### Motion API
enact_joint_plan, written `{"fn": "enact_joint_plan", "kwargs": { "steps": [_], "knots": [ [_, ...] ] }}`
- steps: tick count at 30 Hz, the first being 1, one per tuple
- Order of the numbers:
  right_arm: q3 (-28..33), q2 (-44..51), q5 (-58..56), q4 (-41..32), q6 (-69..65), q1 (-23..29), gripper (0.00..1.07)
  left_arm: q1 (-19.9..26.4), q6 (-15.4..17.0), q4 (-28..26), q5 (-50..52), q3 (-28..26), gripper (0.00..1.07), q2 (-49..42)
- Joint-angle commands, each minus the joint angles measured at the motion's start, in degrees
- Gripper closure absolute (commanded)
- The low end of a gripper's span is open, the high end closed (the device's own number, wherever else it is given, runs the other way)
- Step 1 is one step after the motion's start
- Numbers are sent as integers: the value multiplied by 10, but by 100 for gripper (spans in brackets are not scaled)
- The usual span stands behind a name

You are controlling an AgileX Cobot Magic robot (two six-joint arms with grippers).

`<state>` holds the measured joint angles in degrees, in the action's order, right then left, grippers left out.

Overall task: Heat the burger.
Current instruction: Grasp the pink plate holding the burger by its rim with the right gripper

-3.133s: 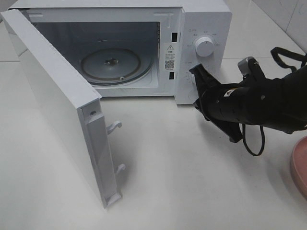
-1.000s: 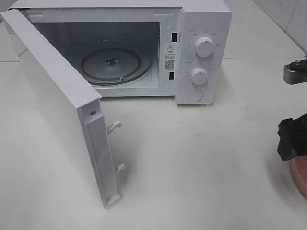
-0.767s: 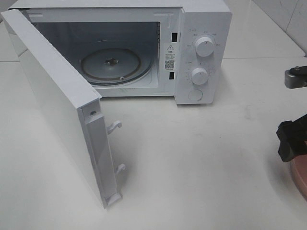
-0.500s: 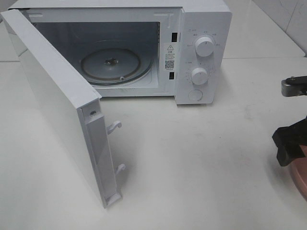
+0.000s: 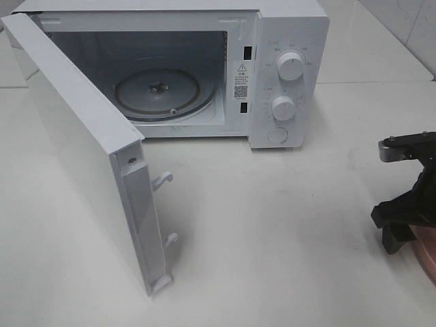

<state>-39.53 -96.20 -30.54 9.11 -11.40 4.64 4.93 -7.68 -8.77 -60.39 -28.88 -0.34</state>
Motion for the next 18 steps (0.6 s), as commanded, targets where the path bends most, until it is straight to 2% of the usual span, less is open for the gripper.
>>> {"fn": "enact_joint_plan", "kwargs": {
  "steps": [1, 7, 12, 18],
  "knots": [
    [1, -11, 13, 15, -15, -5, 25, 1, 5, 1, 8, 2, 6, -11],
    [1, -28, 22, 27, -23, -5, 27, 1, 5, 1, 8, 2, 6, -11],
    [1, -28, 29, 29, -25, -5, 33, 1, 5, 1, 8, 2, 6, -11],
    [1, -39, 24, 29, -25, -5, 34, 1, 5, 1, 8, 2, 6, -11]
  ]
}}
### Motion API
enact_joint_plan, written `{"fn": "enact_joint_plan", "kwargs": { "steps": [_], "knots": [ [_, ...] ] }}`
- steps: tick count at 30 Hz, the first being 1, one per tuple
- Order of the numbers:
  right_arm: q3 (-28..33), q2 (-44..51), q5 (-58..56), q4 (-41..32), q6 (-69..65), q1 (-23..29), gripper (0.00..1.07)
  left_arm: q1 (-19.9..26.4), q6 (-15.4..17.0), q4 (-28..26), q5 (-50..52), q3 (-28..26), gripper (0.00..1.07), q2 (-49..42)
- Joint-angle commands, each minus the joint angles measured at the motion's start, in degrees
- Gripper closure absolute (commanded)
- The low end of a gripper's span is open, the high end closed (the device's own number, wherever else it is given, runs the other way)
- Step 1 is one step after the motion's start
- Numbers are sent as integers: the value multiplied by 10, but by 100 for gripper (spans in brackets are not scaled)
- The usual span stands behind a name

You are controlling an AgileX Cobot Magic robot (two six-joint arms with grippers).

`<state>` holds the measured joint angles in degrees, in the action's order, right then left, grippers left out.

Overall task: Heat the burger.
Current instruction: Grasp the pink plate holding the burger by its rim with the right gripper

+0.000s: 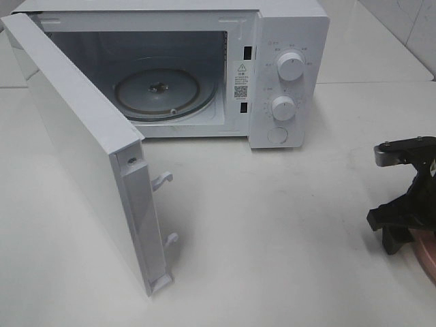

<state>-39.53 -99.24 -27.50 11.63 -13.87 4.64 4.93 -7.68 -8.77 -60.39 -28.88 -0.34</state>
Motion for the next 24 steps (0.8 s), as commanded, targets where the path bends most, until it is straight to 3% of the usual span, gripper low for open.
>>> {"fn": "enact_joint_plan", "kwargs": {
  "steps": [1, 5, 7, 8, 9, 10, 11, 12, 13, 14, 24],
  "knots": [
    [1, -11, -10, 4, -1, -5, 34, 1, 5, 1, 8, 2, 6, -11],
    [1, -11, -13, 4, -1, -5, 40, 1, 5, 1, 8, 2, 6, -11],
    [1, -11, -18, 4, -9, -5, 56, 1, 5, 1, 8, 2, 6, -11],
    [1, -11, -18, 4, -9, -5, 56, 1, 5, 1, 8, 2, 6, -11],
    [1, -11, -23, 4, -14, -5, 69, 1, 5, 1, 8, 2, 6, -11],
    [1, -11, -23, 4, -14, -5, 69, 1, 5, 1, 8, 2, 6, -11],
    [1, -11, -23, 4, -15, -5, 84, 1, 5, 1, 8, 2, 6, -11],
    [1, -11, -26, 5, -15, -5, 91, 1, 5, 1, 8, 2, 6, -11],
    [1, -11, -26, 5, -15, -5, 91, 1, 5, 1, 8, 2, 6, -11],
    [1, -11, -31, 10, -15, -5, 105, 1, 5, 1, 8, 2, 6, -11],
    [1, -9, -50, 17, -22, -2, 107, 1, 5, 1, 8, 2, 7, -11]
  ]
}}
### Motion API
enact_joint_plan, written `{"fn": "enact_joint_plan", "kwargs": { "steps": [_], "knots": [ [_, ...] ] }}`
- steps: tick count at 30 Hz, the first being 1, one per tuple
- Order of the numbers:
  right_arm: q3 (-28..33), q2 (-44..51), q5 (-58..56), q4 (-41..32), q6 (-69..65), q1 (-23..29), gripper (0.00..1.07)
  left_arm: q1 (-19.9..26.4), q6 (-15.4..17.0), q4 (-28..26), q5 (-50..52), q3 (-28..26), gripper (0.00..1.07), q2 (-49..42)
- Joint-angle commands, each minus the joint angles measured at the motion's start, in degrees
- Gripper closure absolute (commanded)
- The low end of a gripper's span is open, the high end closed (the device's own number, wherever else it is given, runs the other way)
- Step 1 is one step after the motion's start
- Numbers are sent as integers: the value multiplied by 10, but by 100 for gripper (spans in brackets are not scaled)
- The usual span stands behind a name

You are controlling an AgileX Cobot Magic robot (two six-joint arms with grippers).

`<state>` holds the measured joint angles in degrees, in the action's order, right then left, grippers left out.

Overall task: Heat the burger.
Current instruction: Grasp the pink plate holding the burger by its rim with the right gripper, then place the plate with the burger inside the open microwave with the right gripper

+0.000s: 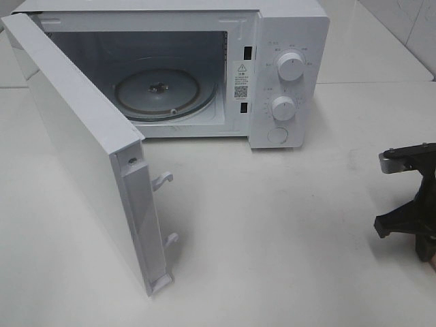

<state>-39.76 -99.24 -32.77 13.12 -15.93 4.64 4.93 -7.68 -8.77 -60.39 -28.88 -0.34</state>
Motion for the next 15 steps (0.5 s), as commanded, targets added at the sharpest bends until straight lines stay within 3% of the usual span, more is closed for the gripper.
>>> {"fn": "enact_joint_plan", "kwargs": {
  "steps": [1, 7, 9, 15],
  "knots": [
    [3, -9, 1, 2, -4, -2, 107, 1, 5, 1, 8, 2, 7, -11],
    [3, -3, -11, 23, -32, -1, 107, 1, 5, 1, 8, 2, 7, -11],
    [3, 19, -26, 76, -78, 28, 107, 1, 5, 1, 8, 2, 7, -11],
    [3, 34, -62, 124, -120, 65, 107, 1, 5, 1, 8, 2, 7, -11]
  ]
}}
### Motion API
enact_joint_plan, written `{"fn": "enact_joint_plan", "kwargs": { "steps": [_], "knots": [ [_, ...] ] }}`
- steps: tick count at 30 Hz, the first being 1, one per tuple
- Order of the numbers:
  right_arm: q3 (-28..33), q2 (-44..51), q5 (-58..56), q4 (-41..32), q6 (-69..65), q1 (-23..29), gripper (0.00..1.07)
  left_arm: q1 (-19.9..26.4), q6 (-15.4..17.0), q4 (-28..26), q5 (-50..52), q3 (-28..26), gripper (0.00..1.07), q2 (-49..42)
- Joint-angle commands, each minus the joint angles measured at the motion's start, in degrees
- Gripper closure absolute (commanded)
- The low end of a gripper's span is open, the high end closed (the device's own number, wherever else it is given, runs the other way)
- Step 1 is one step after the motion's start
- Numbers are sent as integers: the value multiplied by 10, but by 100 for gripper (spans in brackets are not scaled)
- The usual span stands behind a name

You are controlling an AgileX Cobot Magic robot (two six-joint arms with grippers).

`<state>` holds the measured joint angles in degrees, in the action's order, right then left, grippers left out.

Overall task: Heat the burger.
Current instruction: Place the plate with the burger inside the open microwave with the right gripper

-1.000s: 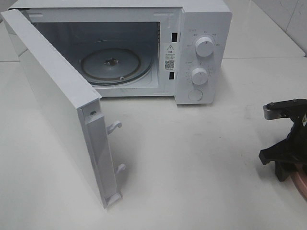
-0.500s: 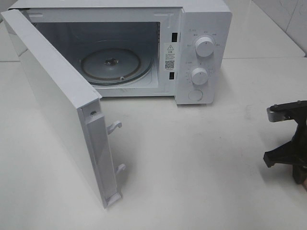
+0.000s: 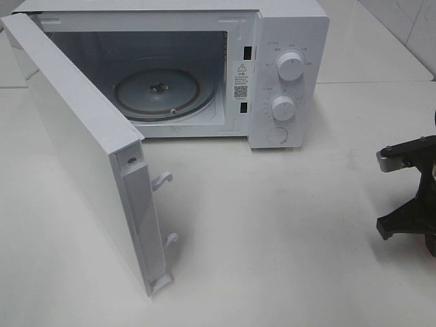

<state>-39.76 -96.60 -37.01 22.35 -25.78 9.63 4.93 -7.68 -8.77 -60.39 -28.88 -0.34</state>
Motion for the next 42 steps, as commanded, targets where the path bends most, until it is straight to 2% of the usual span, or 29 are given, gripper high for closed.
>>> {"fn": "enact_joint_plan", "kwargs": {
  "steps": [1, 20, 38, 42],
  "knots": [
    [3, 8, -19, 32, -21, 15, 107, 1, 5, 1, 8, 2, 7, -11],
    [15, 82, -100, 120, -87, 116, 107, 1, 5, 1, 8, 2, 7, -11],
    [71, 174, -120, 125, -64, 215, 107, 1, 5, 1, 8, 2, 7, -11],
    [87, 199, -121, 135, -56, 252, 107, 1, 5, 1, 8, 2, 7, -11]
  ]
}}
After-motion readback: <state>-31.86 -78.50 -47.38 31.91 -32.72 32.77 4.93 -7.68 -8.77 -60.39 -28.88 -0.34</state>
